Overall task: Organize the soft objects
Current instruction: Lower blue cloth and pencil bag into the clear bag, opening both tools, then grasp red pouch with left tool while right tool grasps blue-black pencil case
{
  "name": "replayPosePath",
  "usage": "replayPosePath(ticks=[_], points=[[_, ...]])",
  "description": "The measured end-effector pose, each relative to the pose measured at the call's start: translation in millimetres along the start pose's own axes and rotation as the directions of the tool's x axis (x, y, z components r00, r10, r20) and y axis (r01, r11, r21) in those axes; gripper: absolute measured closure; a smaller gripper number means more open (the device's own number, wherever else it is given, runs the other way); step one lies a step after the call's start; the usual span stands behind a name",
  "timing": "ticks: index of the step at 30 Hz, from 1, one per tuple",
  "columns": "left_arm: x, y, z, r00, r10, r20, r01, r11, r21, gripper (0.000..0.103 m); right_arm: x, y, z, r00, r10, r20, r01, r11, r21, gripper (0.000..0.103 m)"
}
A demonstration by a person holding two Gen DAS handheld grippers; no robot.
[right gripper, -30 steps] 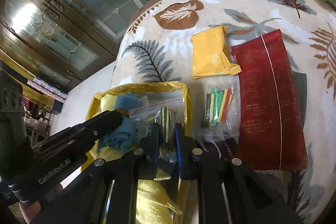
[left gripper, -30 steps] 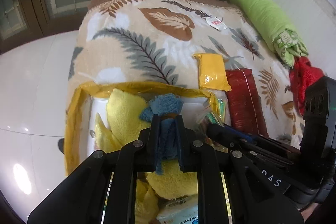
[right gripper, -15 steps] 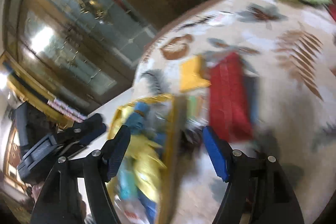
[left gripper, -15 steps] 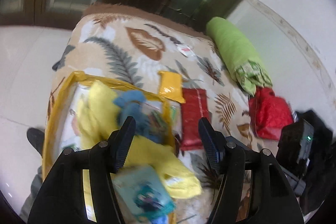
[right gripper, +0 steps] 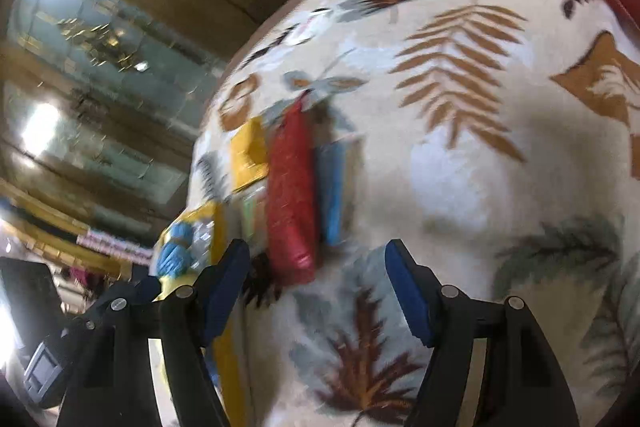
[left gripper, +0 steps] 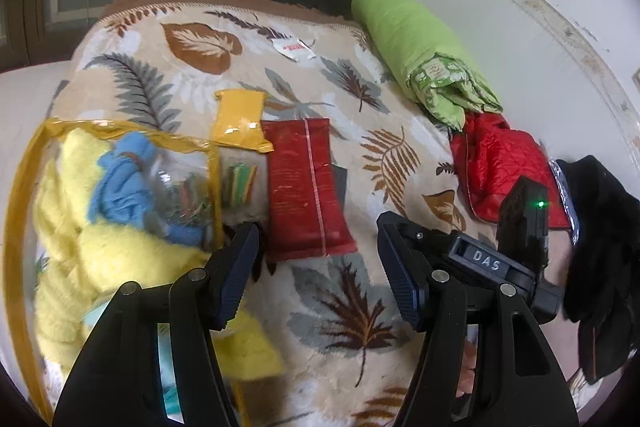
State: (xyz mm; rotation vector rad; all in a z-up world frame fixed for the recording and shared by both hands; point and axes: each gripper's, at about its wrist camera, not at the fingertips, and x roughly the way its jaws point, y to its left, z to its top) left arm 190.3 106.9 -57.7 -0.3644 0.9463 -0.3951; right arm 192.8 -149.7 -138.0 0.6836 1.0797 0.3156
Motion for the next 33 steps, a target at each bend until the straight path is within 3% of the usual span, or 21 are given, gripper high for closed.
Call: replayPosePath(ticks=[6,9,13,16,19,21,22,23,29,33], points=[[58,-12,30,0.992,0.057,-0.109,-0.055,0.998,0.023,0.041,-2,-24,2,0.999,-0.044,0.003,0.044,0.998,0.045,0.033],[94,-11,44,0.982,0.052,-0.183,-0.057,0.998,-0.020,0.041,-3,-34,2,0.999,-0.049,0.003,0.049,0.996,0.074,0.033],[133,-12,50,0.965,0.103,-0.241,-0.111,0.994,-0.022,0.041,0,-38,1,0.998,-0.057,-0.011,0.058,0.996,0.069,0.033],[142,-20,47,0.949,0.215,-0.229,-0.206,0.977,0.063,0.040,1,-38,0,0.998,-0.061,-0.016,0.062,0.996,0.062,0.033],[143,-14,45,0.941,0.257,-0.222,-0.242,0.966,0.094,0.045,4,-37,0,0.998,-0.050,-0.022,0.052,0.997,0.064,0.033],[136,-7,43,0.952,0.220,-0.214,-0.206,0.975,0.089,0.059,7,-32,2,0.998,-0.052,-0.024,0.053,0.997,0.048,0.033],[133,-7,42,0.956,0.203,-0.210,-0.187,0.978,0.092,0.075,8,-30,3,0.998,-0.054,-0.025,0.055,0.998,0.044,0.033],[128,-8,42,0.960,0.191,-0.204,-0.174,0.980,0.099,0.083,10,-29,5,0.999,-0.048,-0.025,0.049,0.998,0.043,0.033],[89,4,39,0.981,0.149,-0.121,-0.140,0.987,0.083,0.090,25,-17,21,0.999,-0.025,-0.041,0.027,0.999,0.032,0.033],[74,14,36,0.985,0.139,-0.098,-0.134,0.990,0.052,0.091,53,3,32,0.995,-0.053,-0.084,0.052,0.999,-0.012,0.041]])
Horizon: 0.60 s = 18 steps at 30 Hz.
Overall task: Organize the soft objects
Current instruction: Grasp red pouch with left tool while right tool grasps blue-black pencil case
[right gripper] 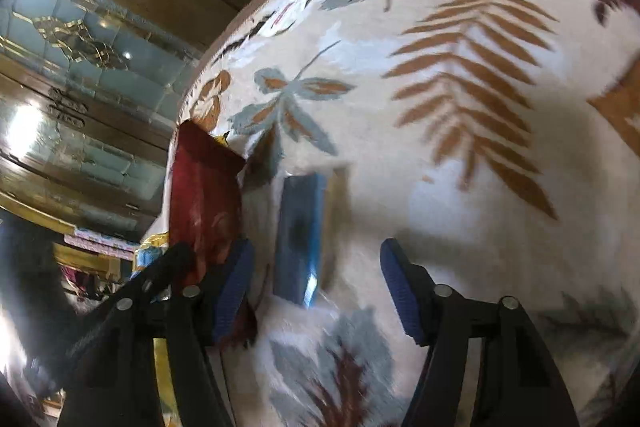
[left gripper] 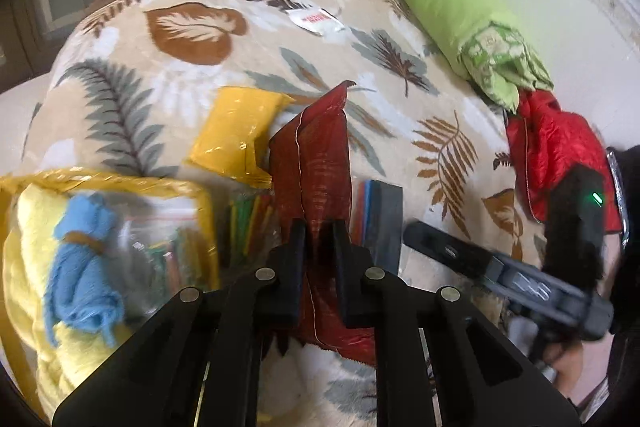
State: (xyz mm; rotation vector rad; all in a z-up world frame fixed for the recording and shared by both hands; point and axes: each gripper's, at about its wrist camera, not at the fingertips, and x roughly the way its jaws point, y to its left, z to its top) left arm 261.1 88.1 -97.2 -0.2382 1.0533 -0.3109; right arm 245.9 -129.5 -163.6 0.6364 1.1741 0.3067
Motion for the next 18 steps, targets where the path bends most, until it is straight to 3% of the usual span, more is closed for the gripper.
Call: replayPosePath(ticks=[2,4,5,6,8,12,13,18], points=[[-2,2,-2,1.000,0.005,0.006,-0.005,1.000,0.000,0.091,17,7,4,0.999,-0.030,-0.027,0.030,1.000,-0.001,0.048],[0,4,-4,1.000,0.029,0.006,-0.029,1.000,0.002,0.091,23,16,6,0.998,-0.057,0.005,0.057,0.998,-0.037,0.050],[1,6,-4,1.000,0.029,0.009,-0.029,1.000,-0.010,0.091,25,22,5,0.994,-0.103,0.025,0.104,0.992,-0.078,0.064],[1,8,-3,1.000,0.020,0.007,-0.020,1.000,-0.022,0.091,25,23,3,0.990,-0.137,0.030,0.139,0.987,-0.078,0.069],[3,6,-2,1.000,0.013,0.001,-0.013,1.000,-0.018,0.091,21,20,-1,0.994,-0.109,0.022,0.110,0.992,-0.063,0.074],[10,-2,-2,0.999,0.042,-0.013,-0.042,0.999,0.022,0.086,10,14,-18,0.996,-0.087,0.001,0.087,0.994,-0.059,0.077],[9,-7,-3,0.999,0.052,-0.003,-0.052,0.998,0.038,0.093,5,14,-24,0.996,-0.084,0.005,0.084,0.994,-0.063,0.077],[3,-29,-19,1.000,0.011,-0.020,-0.009,0.997,0.080,0.095,-19,8,-41,0.998,-0.049,0.033,0.050,0.998,-0.044,0.077]])
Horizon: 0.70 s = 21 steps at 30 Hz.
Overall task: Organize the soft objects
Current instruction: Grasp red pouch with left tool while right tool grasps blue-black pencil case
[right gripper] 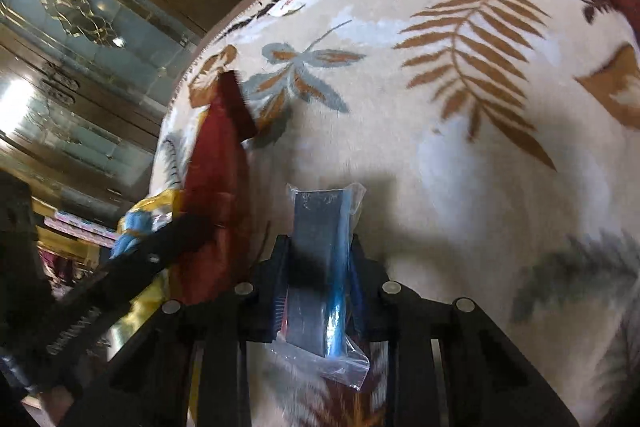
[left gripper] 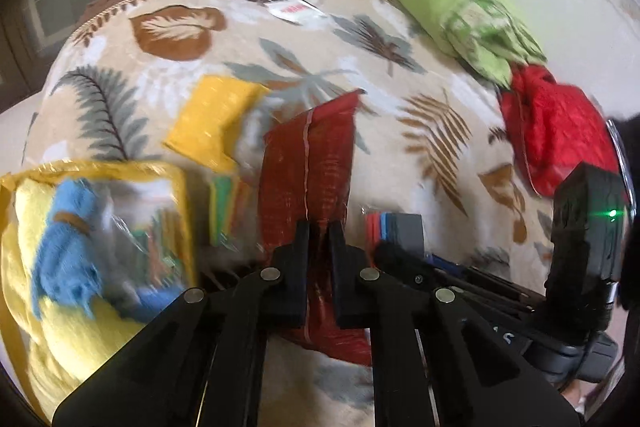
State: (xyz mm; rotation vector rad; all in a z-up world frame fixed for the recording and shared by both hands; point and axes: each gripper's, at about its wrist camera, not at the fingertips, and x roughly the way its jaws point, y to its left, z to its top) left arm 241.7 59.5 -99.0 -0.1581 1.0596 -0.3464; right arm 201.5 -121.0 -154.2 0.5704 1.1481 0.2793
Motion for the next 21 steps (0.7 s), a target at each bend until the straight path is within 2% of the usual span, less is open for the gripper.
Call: replayPosePath(ticks=[8,11,14,15,16,18,19,20,21], points=[[-24,-31,-55,0.994,-0.107,-0.037,0.107,0.994,-0.010,0.097,-55,-32,-38,0.999,0.001,0.045,-0.002,1.000,0.021,0.077],[-23,-46,-72,0.991,-0.119,-0.059,0.120,0.993,0.009,0.096,-61,-39,-47,0.999,-0.012,0.039,0.011,0.999,0.032,0.077],[-13,-55,-81,0.978,-0.176,-0.112,0.177,0.984,-0.003,0.095,-63,-50,-53,0.999,-0.008,0.038,0.005,0.997,0.071,0.077],[-13,-57,-83,0.978,-0.172,-0.114,0.173,0.985,0.000,0.095,-65,-53,-54,0.999,-0.012,0.043,0.009,0.997,0.076,0.077],[-15,-60,-83,0.982,-0.153,-0.112,0.154,0.988,0.007,0.089,-66,-54,-53,0.999,-0.021,0.049,0.017,0.997,0.075,0.077],[-17,-61,-80,0.990,-0.104,-0.095,0.106,0.994,0.019,0.070,-68,-57,-54,0.998,-0.027,0.056,0.022,0.997,0.080,0.077],[-16,-60,-79,0.993,-0.083,-0.082,0.086,0.996,0.029,0.050,-70,-60,-54,0.998,-0.024,0.054,0.019,0.996,0.084,0.077],[-15,-59,-77,0.995,-0.069,-0.066,0.071,0.997,0.038,0.040,-71,-61,-55,0.998,-0.026,0.054,0.022,0.996,0.081,0.077],[-13,-57,-76,0.997,-0.061,-0.051,0.063,0.997,0.043,0.040,-73,-62,-55,0.998,-0.034,0.058,0.030,0.997,0.075,0.077]])
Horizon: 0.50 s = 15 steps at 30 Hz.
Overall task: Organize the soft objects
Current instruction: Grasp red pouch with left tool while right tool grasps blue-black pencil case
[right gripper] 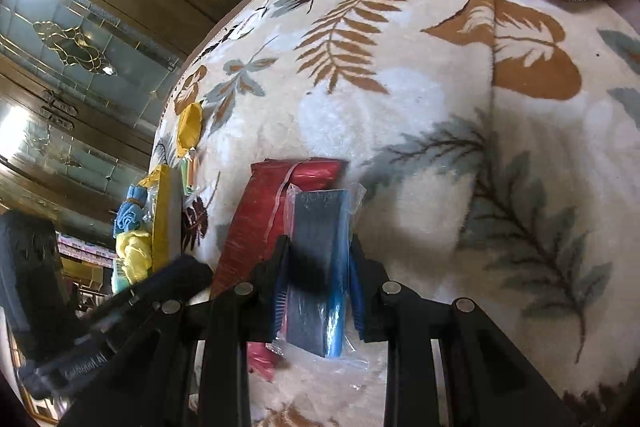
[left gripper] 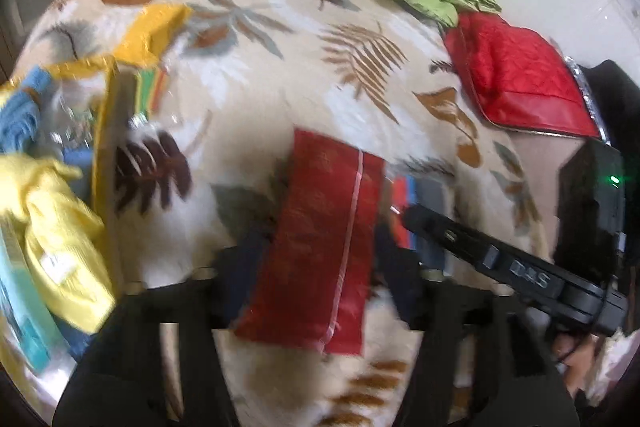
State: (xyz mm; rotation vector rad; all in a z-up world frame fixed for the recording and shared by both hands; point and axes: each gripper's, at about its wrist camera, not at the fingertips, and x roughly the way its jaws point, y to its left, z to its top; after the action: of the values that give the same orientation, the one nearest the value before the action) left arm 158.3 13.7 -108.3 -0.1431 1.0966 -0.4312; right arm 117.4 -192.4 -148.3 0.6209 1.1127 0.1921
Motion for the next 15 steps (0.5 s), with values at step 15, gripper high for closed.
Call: replayPosePath(ticks=[15], points=[[46,-1,-2,0.996,-0.008,-0.092,0.013,0.998,0.054,0.055,0,-9,-2,0.999,-0.044,-0.005,0.044,0.999,-0.023,0.077]])
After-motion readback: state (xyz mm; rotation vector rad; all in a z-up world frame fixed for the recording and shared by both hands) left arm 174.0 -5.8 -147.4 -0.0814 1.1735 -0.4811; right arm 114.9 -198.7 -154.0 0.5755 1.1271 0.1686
